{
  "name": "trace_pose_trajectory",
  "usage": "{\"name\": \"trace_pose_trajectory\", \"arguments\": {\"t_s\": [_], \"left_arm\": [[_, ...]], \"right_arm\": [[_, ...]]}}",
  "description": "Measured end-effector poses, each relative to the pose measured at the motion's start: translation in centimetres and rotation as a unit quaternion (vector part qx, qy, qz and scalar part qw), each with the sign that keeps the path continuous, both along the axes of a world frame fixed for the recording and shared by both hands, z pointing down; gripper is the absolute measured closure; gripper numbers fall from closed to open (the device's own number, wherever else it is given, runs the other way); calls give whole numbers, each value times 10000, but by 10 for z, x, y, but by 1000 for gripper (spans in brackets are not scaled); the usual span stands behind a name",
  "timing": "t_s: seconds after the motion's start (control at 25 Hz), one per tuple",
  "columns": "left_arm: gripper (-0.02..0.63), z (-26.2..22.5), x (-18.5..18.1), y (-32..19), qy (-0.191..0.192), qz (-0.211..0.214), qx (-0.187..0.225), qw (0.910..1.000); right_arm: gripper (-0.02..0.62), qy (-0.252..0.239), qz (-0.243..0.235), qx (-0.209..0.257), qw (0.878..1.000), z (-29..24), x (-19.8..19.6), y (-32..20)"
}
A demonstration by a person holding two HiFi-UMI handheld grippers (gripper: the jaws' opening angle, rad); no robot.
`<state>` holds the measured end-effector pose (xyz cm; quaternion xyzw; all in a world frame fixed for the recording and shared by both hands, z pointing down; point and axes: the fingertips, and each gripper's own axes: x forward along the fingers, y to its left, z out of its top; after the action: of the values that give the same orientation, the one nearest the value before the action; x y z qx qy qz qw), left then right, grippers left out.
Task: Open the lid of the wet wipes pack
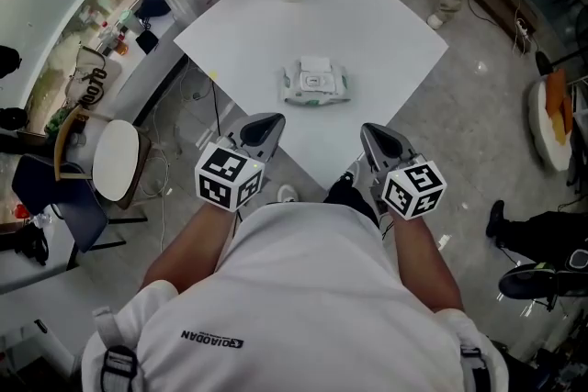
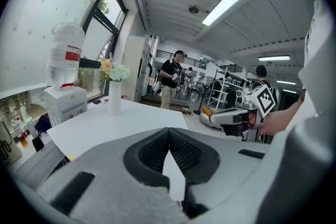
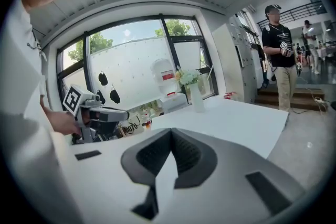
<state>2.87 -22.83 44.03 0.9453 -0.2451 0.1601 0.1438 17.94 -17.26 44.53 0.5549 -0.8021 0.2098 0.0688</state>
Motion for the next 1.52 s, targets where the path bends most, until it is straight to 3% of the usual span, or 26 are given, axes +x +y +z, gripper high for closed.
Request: {"name": "trace_pose_trajectory", "arguments": {"t_s": [0.28,1.52], "left_arm": [[601,5,0,4,-30,7,-42,10000],[601,9,-1,1,-49,-63,-37,10000]], "right_arm": [[591,42,0,-198,9998,17,-2,5],[591,191,-124,-247,9994,21,-5,-5]]}}
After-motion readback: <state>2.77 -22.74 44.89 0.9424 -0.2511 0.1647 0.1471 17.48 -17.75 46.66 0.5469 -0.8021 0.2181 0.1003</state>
